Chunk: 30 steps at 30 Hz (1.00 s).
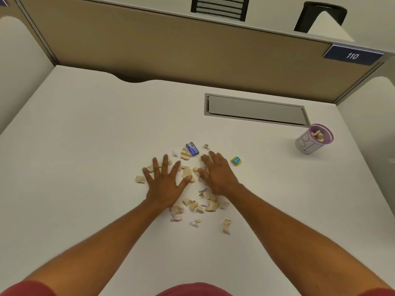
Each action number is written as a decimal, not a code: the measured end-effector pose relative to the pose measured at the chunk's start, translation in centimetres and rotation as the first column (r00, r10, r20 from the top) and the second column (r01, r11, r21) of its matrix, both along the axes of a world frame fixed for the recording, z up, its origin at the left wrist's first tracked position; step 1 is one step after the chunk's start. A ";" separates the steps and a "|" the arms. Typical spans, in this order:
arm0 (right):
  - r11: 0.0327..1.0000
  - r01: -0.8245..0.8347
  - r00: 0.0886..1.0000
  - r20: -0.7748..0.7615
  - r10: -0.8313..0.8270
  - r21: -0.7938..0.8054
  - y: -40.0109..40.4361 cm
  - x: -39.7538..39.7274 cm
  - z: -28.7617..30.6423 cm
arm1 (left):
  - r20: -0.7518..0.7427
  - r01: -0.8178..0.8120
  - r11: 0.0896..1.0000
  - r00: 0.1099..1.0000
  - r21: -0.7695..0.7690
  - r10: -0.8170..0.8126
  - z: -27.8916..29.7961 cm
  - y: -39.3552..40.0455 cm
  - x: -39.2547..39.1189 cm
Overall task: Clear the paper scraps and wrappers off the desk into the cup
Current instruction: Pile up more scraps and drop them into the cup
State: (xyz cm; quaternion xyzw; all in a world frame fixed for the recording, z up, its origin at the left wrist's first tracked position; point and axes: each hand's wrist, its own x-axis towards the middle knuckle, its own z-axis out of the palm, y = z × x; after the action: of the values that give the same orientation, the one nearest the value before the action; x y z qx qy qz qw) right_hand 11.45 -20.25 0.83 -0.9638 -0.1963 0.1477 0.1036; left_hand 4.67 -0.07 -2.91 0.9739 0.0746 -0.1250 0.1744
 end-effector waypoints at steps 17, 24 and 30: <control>0.996 0.037 0.969 -0.247 -0.017 0.079 -3.3 -5.7 4.2 | -0.087 0.321 0.946 0.945 0.047 -0.316 4.0 -2.2 -3.7; 0.997 0.011 0.986 -0.164 -0.022 -0.072 -1.2 -6.3 2.4 | 0.028 0.305 0.952 0.952 -0.014 -0.305 5.1 -4.1 -2.6; 0.997 0.081 0.995 -0.050 -0.081 0.009 -1.5 -7.7 1.7 | 0.124 0.314 0.949 0.943 -0.026 -0.308 4.4 -4.2 -2.2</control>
State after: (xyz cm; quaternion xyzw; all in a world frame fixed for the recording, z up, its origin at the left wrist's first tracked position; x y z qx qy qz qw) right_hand 3.79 -21.73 2.51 -0.9664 -0.1553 0.1663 0.1195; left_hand 2.46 -4.28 1.50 0.9749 -0.0935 -0.0945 0.1787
